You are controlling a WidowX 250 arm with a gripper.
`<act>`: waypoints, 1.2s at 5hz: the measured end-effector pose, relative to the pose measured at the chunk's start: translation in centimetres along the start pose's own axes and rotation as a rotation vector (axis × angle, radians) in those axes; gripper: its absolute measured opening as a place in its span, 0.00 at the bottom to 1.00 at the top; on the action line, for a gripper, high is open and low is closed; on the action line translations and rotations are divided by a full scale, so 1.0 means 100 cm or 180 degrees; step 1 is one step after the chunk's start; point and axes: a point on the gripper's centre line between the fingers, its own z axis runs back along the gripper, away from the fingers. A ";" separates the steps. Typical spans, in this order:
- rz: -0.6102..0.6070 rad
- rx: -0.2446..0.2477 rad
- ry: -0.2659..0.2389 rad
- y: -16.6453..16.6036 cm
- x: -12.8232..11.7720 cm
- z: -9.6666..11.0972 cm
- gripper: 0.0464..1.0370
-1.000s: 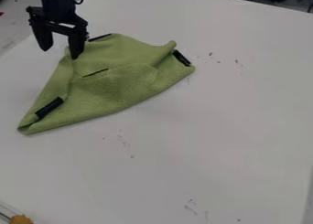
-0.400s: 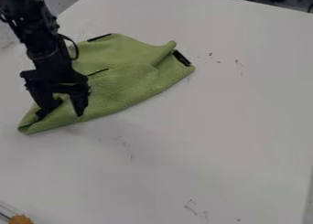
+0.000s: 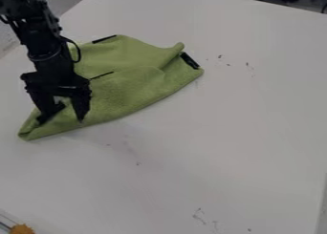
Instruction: Move the cloth to the bottom left of the table
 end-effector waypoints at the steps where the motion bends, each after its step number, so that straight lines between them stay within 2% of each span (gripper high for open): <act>1: 0.0099 0.0098 0.0072 -0.001 -0.004 0.014 0.96; 2: 0.0253 0.0156 -0.0014 0.000 -0.003 0.026 0.96; 3: 0.0274 0.0084 -0.0008 0.007 -0.005 0.019 0.96; 4: 0.0290 -0.0078 0.0072 0.012 -0.009 0.002 0.96; 5: 0.0273 -0.0166 0.0139 0.015 -0.009 -0.010 0.96; 6: 0.0244 -0.0168 0.0137 0.017 -0.007 -0.014 0.96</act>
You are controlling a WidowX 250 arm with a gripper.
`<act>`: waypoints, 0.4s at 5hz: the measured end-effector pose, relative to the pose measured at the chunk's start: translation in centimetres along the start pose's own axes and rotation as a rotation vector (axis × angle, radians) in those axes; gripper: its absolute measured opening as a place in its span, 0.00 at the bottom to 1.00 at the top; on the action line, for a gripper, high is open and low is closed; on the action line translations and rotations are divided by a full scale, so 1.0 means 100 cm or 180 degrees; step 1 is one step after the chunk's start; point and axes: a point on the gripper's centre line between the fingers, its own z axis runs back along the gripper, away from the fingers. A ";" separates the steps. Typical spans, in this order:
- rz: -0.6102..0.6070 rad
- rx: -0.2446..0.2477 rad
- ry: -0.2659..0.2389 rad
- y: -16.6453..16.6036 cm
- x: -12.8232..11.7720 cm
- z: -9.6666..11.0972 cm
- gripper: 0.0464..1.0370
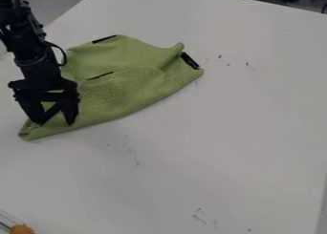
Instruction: Move the cloth to the bottom left of the table
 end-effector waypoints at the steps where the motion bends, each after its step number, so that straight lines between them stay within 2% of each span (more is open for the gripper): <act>1: -0.0002 0.0000 -0.0011 0.001 0.003 0.000 0.91; 2: -0.0009 -0.0005 -0.0002 0.002 0.006 0.000 0.68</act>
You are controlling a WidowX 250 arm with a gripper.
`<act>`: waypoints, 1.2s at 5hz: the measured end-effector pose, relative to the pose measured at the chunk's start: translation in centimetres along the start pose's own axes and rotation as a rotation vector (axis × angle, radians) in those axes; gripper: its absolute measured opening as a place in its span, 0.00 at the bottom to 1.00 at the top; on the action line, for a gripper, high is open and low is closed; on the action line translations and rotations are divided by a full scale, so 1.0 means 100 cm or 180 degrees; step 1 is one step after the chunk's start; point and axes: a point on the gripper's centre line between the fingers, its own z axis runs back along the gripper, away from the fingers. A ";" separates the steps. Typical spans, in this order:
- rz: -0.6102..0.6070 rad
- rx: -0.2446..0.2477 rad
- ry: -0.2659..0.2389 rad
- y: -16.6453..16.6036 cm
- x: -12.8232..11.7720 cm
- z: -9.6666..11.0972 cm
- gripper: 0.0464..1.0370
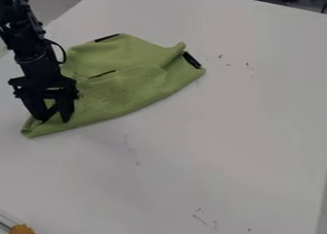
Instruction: Move the cloth to the bottom left of the table
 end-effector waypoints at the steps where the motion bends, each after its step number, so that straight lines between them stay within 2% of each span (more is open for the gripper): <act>1: 0.0014 0.0007 0.0018 0.002 0.001 0.001 0.38; 2: 0.0026 0.0011 0.0024 0.002 0.002 0.002 0.15; 3: 0.0060 0.0014 0.0046 0.003 0.001 0.002 0.03; 4: 0.0180 0.0054 0.0044 0.003 0.000 0.010 0.01; 5: 0.0478 0.0034 -0.0227 0.016 0.005 0.029 0.01; 6: 0.0819 -0.0072 -0.0355 0.041 -0.005 0.027 0.01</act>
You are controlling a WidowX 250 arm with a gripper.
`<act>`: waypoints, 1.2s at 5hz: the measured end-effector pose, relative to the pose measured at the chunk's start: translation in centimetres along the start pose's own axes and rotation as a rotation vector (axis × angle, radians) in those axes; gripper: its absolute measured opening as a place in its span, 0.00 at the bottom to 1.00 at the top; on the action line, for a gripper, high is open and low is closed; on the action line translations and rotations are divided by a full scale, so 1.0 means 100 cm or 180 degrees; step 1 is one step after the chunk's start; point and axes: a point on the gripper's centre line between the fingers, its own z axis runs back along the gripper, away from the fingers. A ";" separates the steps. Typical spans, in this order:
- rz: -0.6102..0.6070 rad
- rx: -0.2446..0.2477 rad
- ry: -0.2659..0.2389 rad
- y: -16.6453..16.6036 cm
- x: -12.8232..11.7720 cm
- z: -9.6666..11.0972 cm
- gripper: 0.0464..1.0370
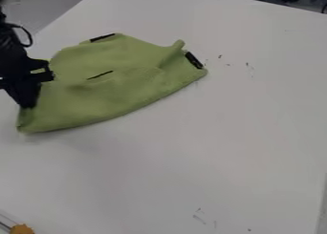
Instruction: Move the cloth to the bottom left of the table
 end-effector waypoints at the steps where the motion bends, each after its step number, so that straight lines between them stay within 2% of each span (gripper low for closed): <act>1: 0.0172 -0.0133 0.0055 0.012 -0.006 -0.017 0.01; 2: 0.0338 -0.0254 0.0027 0.027 -0.006 -0.025 0.03; 3: 0.0361 -0.0214 0.0019 0.033 -0.004 -0.025 0.18; 4: 0.0335 -0.0012 0.0043 0.044 0.000 -0.021 0.41; 5: 0.0285 0.0199 0.0124 0.053 0.000 -0.017 0.69; 6: 0.0135 0.0491 0.0216 0.060 0.006 -0.009 0.94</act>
